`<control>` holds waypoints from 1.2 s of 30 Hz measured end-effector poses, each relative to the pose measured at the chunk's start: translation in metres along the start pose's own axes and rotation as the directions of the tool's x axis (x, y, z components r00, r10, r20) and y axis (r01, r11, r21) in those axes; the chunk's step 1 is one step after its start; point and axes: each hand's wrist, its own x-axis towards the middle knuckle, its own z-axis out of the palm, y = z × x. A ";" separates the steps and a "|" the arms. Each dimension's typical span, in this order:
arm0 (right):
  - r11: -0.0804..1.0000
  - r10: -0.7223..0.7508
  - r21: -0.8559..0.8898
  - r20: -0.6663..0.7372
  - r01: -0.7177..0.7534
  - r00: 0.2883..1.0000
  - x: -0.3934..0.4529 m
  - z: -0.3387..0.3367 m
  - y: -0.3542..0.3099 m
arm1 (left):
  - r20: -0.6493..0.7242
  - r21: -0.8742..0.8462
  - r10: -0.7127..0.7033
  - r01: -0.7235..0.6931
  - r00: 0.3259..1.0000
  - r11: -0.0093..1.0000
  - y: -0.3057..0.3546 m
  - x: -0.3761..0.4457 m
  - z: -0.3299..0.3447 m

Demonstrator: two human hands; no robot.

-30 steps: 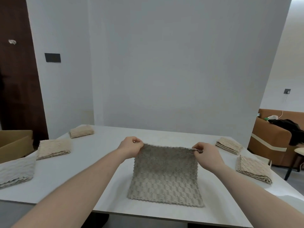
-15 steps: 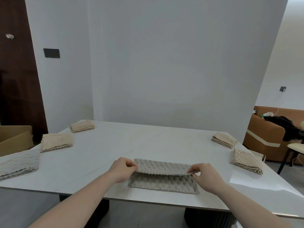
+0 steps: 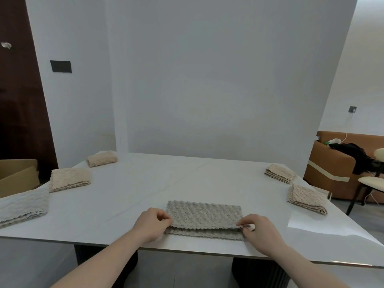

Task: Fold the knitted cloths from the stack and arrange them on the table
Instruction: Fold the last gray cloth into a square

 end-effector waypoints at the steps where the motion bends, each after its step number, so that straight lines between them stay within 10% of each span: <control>1: 1.000 0.002 0.012 -0.008 -0.002 1.000 -0.001 0.001 0.001 | -0.003 -0.009 -0.006 0.006 1.000 1.000 0.000 0.000 0.000; 27: 0.911 0.168 0.401 -0.155 -0.093 0.974 -0.009 0.017 -0.003 | -0.187 -0.078 0.004 -0.019 0.982 0.997 -0.007 -0.012 0.031; 32: 0.998 -0.028 0.060 -0.094 0.034 0.995 0.012 0.025 -0.034 | -0.258 -0.013 0.022 -0.027 0.966 1.000 -0.001 -0.012 0.035; 36: 0.989 -0.017 -0.144 0.109 0.033 0.994 0.024 0.047 -0.050 | -0.207 0.190 0.324 -0.287 0.923 0.939 0.041 -0.004 0.052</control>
